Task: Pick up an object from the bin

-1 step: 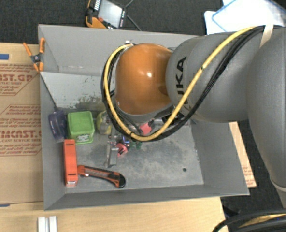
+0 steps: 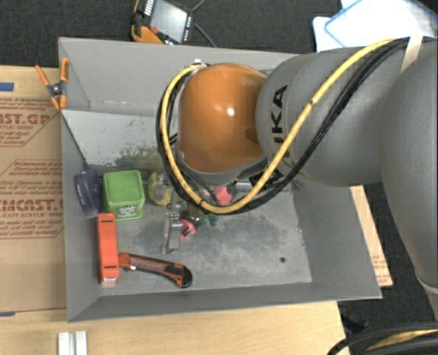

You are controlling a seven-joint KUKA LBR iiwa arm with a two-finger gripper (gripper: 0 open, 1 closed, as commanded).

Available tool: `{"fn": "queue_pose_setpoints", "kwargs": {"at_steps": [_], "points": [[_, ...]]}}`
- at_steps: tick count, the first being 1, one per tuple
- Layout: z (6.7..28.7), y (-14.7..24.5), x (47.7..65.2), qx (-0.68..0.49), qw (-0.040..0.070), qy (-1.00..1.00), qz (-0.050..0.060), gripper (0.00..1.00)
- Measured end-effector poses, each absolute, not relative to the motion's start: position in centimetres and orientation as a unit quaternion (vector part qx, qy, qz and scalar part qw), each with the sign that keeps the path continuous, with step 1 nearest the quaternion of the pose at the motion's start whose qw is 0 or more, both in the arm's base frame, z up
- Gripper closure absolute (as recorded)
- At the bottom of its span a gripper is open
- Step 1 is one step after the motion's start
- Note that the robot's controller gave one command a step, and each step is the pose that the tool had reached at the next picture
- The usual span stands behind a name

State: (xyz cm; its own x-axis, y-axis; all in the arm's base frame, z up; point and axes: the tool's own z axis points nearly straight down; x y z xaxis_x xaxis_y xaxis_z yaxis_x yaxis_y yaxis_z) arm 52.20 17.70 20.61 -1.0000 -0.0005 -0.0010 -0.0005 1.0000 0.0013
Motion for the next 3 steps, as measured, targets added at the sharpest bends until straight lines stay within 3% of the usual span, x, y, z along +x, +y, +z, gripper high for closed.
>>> {"fn": "queue_pose_setpoints", "kwargs": {"at_steps": [1,2,3], "points": [[7.2,12.4,48.8,0.049,0.0,0.999,0.001,0.0],[12.7,14.0,48.0,0.01,0.008,1.0,0.003,0.0],[6.2,12.5,49.0,0.048,0.006,0.999,0.003,0.0]]}}
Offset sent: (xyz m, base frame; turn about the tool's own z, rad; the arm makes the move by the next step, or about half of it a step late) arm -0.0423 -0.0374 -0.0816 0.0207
